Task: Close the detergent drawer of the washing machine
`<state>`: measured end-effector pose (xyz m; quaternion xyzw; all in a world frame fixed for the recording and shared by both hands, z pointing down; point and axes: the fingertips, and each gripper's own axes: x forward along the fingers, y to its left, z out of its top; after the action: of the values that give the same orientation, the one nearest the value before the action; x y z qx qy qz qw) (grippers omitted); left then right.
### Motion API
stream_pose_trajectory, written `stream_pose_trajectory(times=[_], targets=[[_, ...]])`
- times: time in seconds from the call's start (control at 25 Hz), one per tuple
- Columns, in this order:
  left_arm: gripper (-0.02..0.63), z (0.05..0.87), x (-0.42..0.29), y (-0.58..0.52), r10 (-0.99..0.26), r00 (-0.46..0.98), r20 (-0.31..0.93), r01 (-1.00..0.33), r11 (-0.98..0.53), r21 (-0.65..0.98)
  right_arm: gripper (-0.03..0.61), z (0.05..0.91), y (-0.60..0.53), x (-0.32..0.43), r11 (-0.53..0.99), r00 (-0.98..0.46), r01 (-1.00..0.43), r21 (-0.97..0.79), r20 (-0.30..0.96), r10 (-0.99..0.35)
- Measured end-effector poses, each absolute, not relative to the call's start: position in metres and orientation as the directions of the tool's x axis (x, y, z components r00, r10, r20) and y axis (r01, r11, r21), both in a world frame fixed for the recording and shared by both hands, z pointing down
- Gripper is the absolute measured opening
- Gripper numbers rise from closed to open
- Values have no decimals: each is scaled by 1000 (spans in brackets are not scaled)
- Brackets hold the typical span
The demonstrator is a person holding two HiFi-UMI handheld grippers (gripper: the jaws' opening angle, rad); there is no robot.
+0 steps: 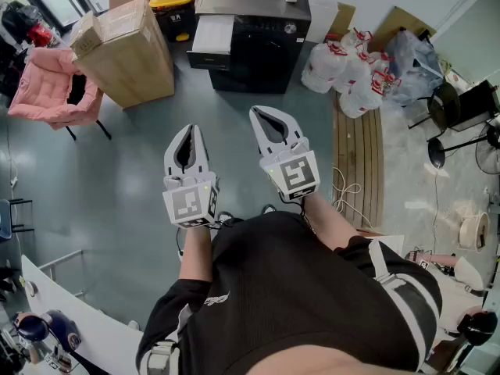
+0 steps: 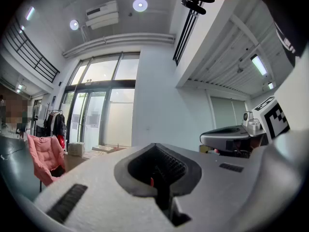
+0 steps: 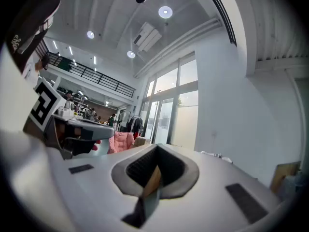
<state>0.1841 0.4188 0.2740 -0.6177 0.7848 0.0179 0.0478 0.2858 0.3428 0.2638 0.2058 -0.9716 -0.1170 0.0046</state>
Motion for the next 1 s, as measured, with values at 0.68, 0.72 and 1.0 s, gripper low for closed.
stream_pose_trajectory(times=[0.68, 0.72, 1.0], targets=[[170, 351, 149, 459, -988, -123, 91, -987, 131, 91, 169, 349, 376, 269, 906, -894, -394, 155, 162, -417], [170, 352, 145, 461, -989, -115, 93, -988, 124, 93, 169, 352, 378, 267, 905, -891, -396, 157, 172, -420], [169, 364, 110, 471, -990, -83, 110, -991, 93, 93, 175, 352, 387, 238, 894, -881, -419, 155, 168, -442]])
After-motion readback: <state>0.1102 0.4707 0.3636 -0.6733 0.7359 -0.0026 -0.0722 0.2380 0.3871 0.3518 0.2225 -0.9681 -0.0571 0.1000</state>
